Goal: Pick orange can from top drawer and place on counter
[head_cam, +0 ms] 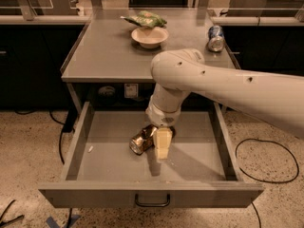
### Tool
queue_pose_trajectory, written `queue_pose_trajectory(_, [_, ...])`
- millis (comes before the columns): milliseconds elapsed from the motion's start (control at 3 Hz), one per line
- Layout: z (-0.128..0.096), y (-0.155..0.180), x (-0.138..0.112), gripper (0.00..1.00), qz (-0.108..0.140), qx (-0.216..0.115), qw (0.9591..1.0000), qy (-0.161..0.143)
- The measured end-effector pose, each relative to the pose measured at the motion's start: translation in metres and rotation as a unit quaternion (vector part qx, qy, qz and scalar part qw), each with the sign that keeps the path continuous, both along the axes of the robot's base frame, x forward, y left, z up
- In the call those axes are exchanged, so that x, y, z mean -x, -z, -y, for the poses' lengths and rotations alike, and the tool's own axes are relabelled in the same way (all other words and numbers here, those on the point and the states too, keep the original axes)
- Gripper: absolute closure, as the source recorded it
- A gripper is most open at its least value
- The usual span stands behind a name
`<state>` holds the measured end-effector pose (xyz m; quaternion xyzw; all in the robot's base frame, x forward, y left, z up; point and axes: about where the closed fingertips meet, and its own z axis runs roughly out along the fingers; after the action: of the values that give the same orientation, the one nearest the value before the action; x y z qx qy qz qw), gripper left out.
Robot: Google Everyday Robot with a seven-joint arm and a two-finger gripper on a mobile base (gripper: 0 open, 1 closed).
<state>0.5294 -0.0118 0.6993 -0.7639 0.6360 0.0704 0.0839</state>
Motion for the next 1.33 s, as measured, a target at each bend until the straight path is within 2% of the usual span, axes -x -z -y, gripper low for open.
queue_pose_trajectory(333, [0.024,0.005,-0.01,0.0,-0.003,0.001,0.9999,0.011])
queue_pose_trajectory(667, [0.03,0.018,-0.02,0.0,-0.018,-0.048,0.9986,0.006])
queue_pose_trajectory(1000, [0.028,0.033,-0.025,0.0,-0.038,-0.107,0.9935,-0.011])
queue_pose_trajectory(1333, [0.027,0.043,-0.028,0.0,-0.052,-0.152,0.9868,-0.023])
